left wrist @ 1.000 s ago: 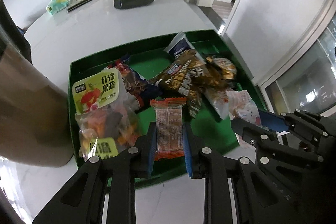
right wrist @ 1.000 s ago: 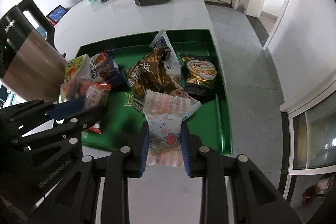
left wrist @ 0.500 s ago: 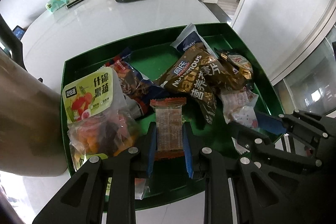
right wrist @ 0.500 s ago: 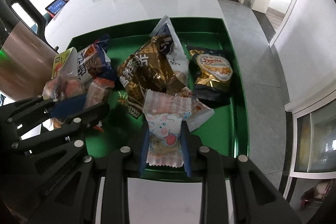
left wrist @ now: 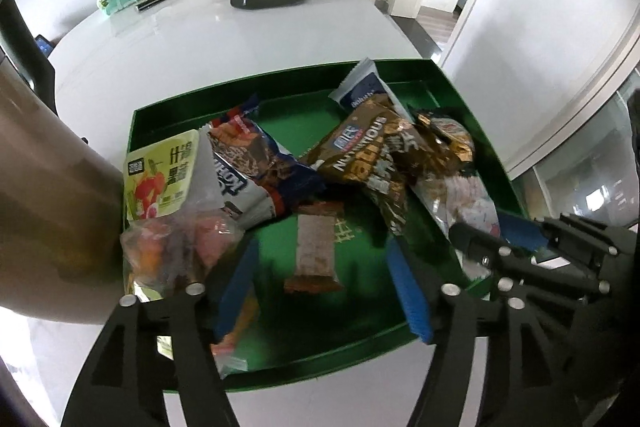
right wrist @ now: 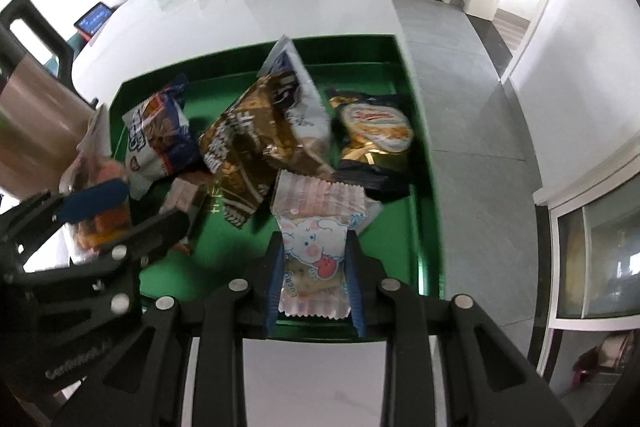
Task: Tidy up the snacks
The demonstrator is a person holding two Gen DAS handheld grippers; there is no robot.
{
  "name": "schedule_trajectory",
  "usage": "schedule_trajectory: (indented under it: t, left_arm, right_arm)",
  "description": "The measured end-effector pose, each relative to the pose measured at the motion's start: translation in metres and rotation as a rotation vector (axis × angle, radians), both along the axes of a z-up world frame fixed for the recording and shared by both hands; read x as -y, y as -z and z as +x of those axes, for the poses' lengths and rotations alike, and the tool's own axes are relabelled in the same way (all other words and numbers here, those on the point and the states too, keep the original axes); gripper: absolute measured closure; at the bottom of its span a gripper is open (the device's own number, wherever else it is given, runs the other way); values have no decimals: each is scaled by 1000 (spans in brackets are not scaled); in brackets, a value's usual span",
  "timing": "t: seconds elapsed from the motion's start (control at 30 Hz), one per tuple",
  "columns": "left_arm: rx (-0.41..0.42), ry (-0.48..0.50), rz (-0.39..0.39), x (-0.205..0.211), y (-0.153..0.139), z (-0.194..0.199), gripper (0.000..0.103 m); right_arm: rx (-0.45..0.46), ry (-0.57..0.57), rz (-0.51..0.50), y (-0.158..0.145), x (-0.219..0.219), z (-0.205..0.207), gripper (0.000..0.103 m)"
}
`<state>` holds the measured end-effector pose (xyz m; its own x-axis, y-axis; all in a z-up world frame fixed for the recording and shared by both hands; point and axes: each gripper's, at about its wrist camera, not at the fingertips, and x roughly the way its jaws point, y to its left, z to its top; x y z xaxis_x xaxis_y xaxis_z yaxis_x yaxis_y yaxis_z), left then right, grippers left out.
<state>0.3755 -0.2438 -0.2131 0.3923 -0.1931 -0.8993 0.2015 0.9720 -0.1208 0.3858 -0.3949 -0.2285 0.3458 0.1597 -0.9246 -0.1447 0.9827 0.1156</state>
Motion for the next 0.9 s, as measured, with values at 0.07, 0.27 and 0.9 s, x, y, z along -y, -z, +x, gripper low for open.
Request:
schedule_trajectory:
  t: [0.07,0.27,0.9]
  left_arm:
    - [-2,1,4,1,0,-2,39]
    - [-18,0,-5,2,-1,-5,30]
    - [-10,4,-26,8,-17,-19,2]
  right_arm:
    - [6,-5,-14,-3,1,0,65]
    - [19,0,-34,-8,3,0,45]
    - [73,95,0,-31,32,-6,0]
